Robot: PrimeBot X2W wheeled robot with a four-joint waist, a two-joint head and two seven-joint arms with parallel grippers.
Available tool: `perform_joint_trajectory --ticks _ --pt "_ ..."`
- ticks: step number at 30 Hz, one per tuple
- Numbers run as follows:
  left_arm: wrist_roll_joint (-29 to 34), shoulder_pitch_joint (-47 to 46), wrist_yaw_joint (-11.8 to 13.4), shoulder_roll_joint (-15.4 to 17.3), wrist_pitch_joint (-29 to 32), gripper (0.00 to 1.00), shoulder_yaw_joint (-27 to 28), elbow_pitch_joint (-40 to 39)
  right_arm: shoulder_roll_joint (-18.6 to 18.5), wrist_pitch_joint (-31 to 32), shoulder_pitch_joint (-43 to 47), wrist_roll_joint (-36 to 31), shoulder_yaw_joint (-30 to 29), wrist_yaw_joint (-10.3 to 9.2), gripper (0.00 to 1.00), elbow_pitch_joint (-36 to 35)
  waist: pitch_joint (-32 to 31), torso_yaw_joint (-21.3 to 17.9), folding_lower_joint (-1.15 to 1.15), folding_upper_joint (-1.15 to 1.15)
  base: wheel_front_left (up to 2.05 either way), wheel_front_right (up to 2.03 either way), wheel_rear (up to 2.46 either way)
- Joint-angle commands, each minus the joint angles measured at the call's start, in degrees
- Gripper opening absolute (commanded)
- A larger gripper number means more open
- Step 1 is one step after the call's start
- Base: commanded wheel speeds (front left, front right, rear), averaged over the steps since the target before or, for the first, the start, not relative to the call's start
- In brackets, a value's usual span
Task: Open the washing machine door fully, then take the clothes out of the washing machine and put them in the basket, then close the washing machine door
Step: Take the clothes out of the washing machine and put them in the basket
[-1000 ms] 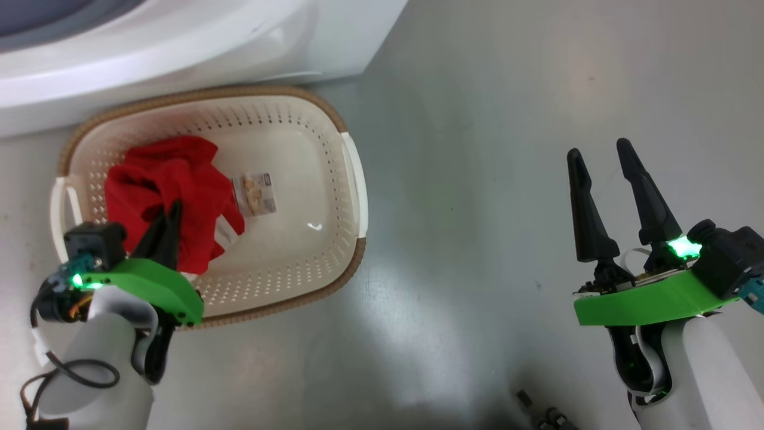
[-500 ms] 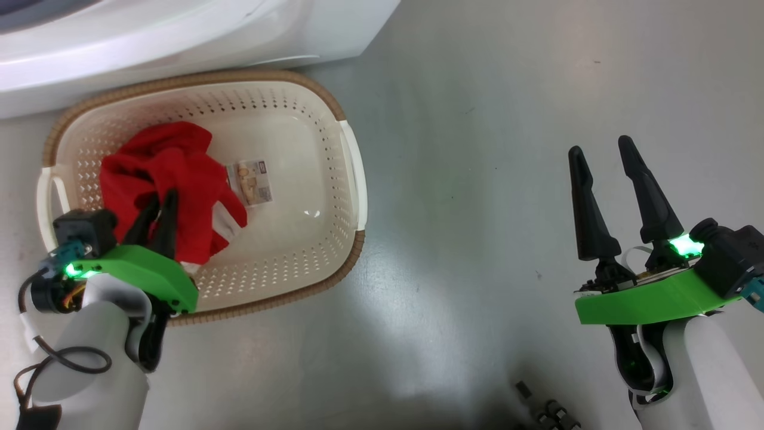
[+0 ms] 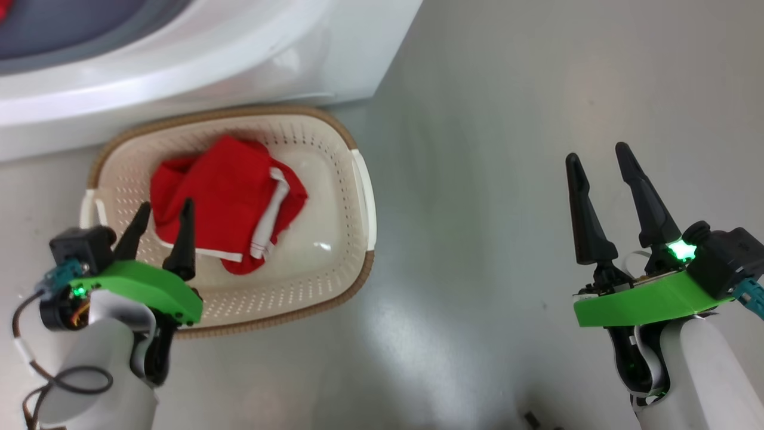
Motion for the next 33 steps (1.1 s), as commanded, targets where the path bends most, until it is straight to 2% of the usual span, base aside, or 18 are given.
perform_joint_trajectory --ticks 1,19,33 --pt "-0.1 2.9 -0.3 1.3 -0.3 1.0 2.3 -2.0 -0.4 -0.4 1.2 -0.6 0.9 0.36 1.0 -0.8 -3.4 0.9 0.0 0.0 0.0 0.0 0.0" --pt "7.5 17.1 -0.3 -2.8 -0.3 1.0 12.7 -19.9 -0.4 -0.4 8.5 -2.8 0.2 0.36 1.0 2.6 -20.7 4.2 0.0 0.0 0.0 0.0 0.0" --pt "12.2 27.6 -0.3 -5.3 -0.3 1.0 17.6 -33.9 -0.4 -0.4 14.7 -3.6 -1.3 0.36 1.0 2.9 -28.7 5.5 0.0 0.0 0.0 0.0 0.0"
